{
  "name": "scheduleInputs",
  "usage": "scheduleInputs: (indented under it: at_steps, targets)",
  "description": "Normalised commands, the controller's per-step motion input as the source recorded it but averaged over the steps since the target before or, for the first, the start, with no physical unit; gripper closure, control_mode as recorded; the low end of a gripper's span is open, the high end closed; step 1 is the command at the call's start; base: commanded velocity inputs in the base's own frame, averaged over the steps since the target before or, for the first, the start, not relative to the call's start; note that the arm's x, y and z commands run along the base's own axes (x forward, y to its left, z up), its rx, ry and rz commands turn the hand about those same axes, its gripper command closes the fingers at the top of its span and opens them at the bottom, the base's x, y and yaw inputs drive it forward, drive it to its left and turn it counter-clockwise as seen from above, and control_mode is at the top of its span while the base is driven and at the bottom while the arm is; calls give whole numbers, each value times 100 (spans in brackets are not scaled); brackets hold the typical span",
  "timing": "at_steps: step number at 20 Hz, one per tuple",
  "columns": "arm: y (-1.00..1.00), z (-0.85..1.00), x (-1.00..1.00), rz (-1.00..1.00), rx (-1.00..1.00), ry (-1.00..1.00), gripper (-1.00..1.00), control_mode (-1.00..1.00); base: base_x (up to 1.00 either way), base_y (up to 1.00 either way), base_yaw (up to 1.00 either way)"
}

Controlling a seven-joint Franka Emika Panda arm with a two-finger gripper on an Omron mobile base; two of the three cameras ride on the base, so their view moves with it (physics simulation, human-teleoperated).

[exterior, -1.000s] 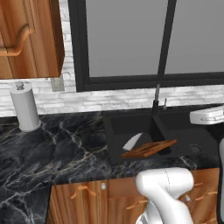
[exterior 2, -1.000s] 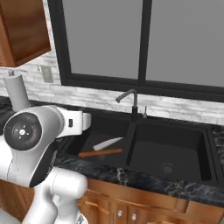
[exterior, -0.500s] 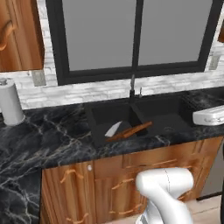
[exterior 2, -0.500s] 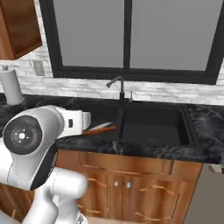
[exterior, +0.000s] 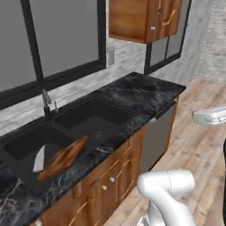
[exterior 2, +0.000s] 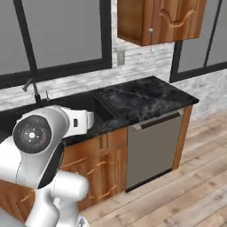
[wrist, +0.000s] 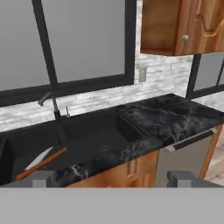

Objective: Move the cutting board and knife to the sink. Then move spray from the cabinet to the counter.

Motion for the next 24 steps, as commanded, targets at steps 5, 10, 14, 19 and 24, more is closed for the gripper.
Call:
scheduleInputs:
  at_steps: [5,10,14,19,24]
  targets:
    - [0,0,0,0,0,0,-100,100,0,0,-100]
    - [0,0,0,0,0,0,-100,100,0,0,-100]
    - [0,0,0,0,0,0,-100,100,0,0,-100]
    - [0,0,0,0,0,0,-100,100,0,0,-100]
    - [0,0,0,0,0,0,-100,100,0,0,-100]
